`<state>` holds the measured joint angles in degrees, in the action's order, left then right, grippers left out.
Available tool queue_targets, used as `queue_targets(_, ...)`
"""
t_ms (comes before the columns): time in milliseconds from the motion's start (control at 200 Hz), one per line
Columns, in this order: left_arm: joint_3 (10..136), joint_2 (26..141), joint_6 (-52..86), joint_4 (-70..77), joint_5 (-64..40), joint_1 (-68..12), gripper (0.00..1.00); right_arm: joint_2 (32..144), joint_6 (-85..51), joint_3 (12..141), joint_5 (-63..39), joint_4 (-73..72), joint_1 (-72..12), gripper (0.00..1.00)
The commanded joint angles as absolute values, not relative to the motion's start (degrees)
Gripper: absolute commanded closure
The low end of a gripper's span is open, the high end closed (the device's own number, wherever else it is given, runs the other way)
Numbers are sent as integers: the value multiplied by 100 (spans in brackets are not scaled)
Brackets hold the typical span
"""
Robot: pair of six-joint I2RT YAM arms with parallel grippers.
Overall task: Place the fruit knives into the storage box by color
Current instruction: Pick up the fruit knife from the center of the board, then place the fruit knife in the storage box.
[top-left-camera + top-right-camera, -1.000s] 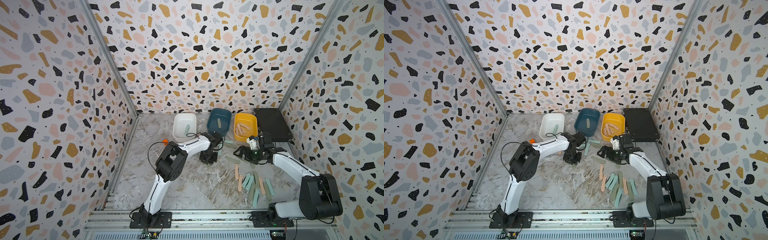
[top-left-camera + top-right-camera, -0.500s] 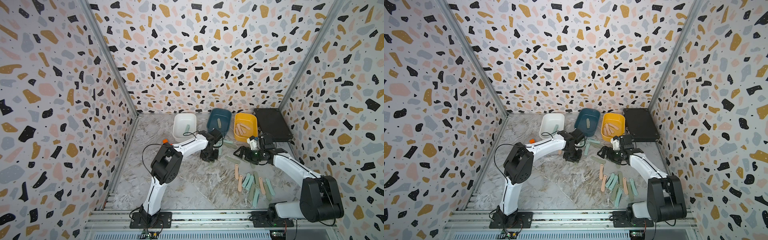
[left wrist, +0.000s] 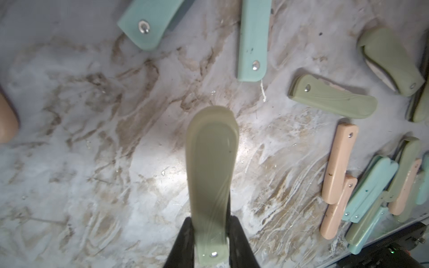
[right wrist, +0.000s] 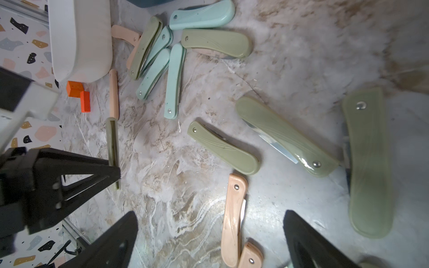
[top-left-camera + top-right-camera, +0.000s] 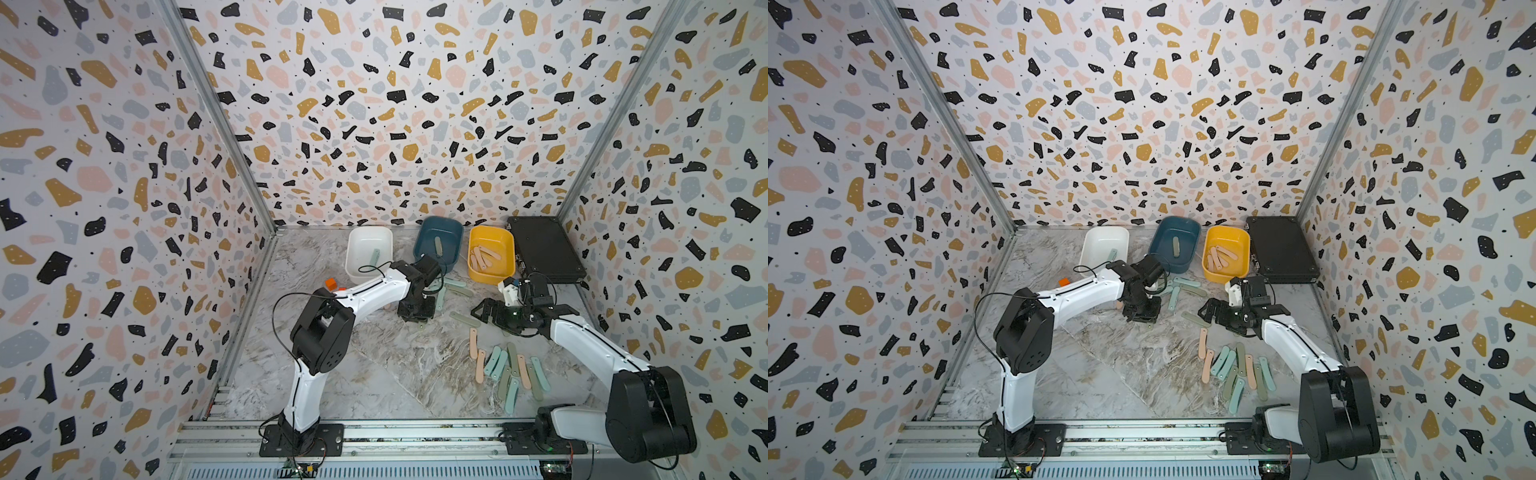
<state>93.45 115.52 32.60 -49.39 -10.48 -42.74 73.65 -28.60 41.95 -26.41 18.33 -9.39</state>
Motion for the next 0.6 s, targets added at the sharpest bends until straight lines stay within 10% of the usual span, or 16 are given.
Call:
queue_targets(0, 9669, 11498, 3197, -4959, -1096, -4178, 100, 7146, -3000, 4098, -2410, 1644, -958, 0)
queue_targets(431, 14485, 13828, 1455, -6144, -1520, -3342, 100, 7292, -3120, 4065, -2658, 1275, -958, 0)
queue_targets(591, 14383, 14028, 1694, -4924, -1668, -2981, 100, 7261, -3138, 4015, -2772, 1205, -958, 0)
